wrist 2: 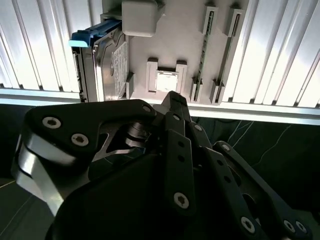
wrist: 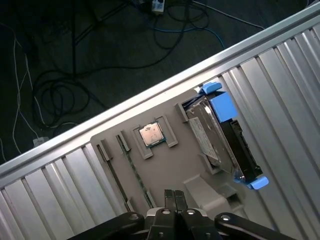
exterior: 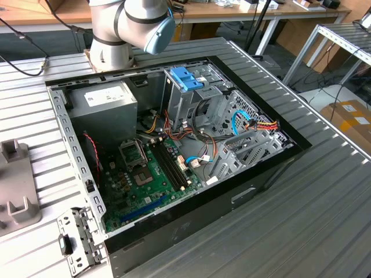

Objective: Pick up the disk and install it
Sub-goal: 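Pick up the disk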

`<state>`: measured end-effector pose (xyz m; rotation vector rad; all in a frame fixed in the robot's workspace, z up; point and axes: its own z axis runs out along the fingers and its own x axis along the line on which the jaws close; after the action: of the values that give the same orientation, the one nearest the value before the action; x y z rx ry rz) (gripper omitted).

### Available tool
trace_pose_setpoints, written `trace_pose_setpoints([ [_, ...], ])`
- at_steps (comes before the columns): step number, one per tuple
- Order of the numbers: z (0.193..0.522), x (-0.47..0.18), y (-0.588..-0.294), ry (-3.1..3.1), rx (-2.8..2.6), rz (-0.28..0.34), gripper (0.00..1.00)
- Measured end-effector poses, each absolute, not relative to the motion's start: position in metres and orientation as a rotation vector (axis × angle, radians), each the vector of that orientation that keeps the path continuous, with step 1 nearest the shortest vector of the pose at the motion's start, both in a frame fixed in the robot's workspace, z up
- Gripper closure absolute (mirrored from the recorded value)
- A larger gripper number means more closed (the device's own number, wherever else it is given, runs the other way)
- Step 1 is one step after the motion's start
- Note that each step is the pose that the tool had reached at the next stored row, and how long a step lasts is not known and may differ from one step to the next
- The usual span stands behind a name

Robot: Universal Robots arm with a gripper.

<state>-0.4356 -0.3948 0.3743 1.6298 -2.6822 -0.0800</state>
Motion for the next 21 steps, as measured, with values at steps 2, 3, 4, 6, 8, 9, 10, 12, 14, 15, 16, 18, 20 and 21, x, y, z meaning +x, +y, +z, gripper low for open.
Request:
trace_pose_setpoints([
  [2, 0.3743, -0.4356, -0.3948, -2.675, 1.641, -0.080, 0.89],
  [3, 0.3743, -0.4356, -0.3949, -2.671, 1.647, -0.080, 0.89],
  [4, 0.3743, -0.4355, -0.3948, -2.667, 1.653, -0.080, 0.89],
  [6, 0.3743, -0.4355, -0.3948, -2.662, 1.662, -0.080, 0.89],
  [8, 0.3743, -0.4356, -0.3949, -2.657, 1.669, -0.080, 0.89],
  [9, 0.3743, -0.4355, -0.3948, -2.655, 1.672, -0.080, 0.89],
  [10, 0.3743, -0.4356, -0.3948, -2.653, 1.676, -0.080, 0.89],
  [12, 0.3743, -0.4355, -0.3949, -2.646, 1.686, -0.080, 0.89],
  [14, 0.3743, -0.4355, -0.3948, -2.641, 1.694, -0.080, 0.89],
  [15, 0.3743, -0.4355, -0.3949, -2.638, 1.698, -0.080, 0.89],
  [16, 0.3743, -0.4355, -0.3949, -2.636, 1.701, -0.080, 0.89],
  [18, 0.3743, -0.4355, -0.3949, -2.631, 1.709, -0.080, 0.89],
  [20, 0.3743, -0.4355, -0.3949, -2.626, 1.716, -0.080, 0.89],
  [21, 0.3743, -0.4355, -0.3948, -2.624, 1.719, -0.080, 0.89],
])
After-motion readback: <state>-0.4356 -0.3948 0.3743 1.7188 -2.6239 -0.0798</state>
